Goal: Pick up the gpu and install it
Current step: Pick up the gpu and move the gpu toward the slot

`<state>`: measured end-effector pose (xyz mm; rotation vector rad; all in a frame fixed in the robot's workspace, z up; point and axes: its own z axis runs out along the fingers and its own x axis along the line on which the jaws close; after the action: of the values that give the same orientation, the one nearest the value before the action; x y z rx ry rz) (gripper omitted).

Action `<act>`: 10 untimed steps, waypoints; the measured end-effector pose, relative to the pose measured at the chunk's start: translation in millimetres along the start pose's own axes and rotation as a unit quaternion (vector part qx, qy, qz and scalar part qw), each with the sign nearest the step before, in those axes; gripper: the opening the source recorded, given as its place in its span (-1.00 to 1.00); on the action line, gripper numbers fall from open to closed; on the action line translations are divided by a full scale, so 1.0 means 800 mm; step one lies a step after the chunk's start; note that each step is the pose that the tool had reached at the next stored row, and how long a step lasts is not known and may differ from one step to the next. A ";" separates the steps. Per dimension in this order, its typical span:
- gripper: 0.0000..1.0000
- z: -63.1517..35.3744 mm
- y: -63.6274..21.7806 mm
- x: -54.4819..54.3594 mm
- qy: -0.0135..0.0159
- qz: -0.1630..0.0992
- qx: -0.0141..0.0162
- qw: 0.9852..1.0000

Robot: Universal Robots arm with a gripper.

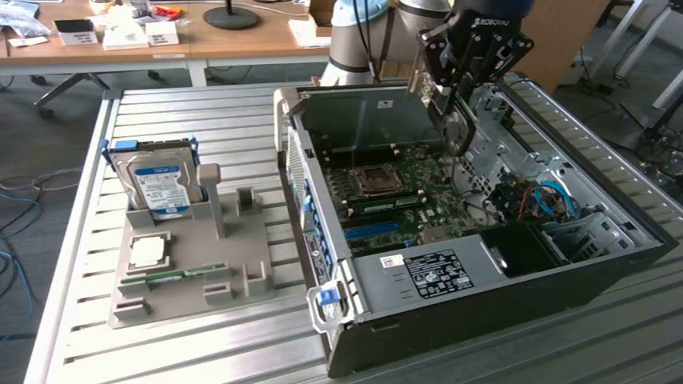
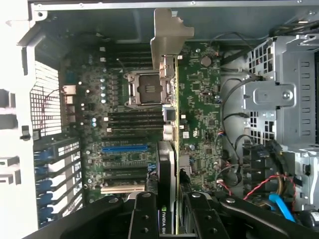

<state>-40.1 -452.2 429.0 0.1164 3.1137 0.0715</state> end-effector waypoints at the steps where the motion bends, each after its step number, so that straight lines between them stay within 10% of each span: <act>1: -0.47 0.000 0.000 -0.002 0.000 0.000 0.000 1.000; 10: -0.47 0.001 0.002 -0.021 0.000 0.000 0.000 1.000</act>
<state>-23.1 -452.2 428.9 0.1167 3.1136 0.0717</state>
